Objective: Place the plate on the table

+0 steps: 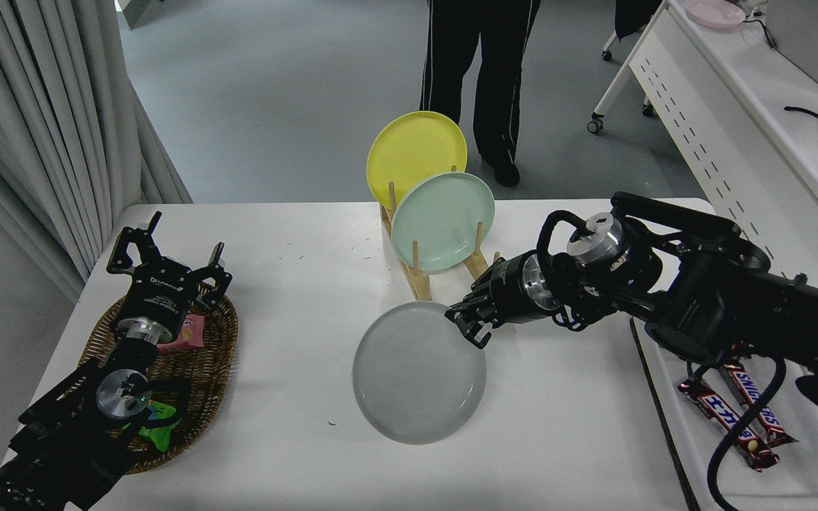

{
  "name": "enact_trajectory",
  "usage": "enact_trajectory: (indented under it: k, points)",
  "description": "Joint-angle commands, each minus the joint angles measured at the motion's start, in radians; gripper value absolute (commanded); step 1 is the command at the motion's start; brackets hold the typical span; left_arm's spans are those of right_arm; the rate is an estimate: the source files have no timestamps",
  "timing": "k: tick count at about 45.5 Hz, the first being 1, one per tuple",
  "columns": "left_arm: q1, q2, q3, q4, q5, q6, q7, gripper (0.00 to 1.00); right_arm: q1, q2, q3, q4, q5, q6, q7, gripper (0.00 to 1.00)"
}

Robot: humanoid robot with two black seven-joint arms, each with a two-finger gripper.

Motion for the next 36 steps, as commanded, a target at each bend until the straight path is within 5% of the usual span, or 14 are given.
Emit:
enact_trajectory:
  k: [1, 36]
  points:
    - [0.000, 0.000, 0.000, 0.000, 0.000, 0.002, 0.000, 1.00, -0.113, 0.026, 0.073, -0.031, 0.062, -0.057, -0.003, 0.00]
    - [0.000, 0.000, 0.000, -0.001, 0.000, 0.000, 0.000, 1.00, -0.199, 0.049, 0.093, -0.134, -0.036, -0.114, -0.003, 0.00]
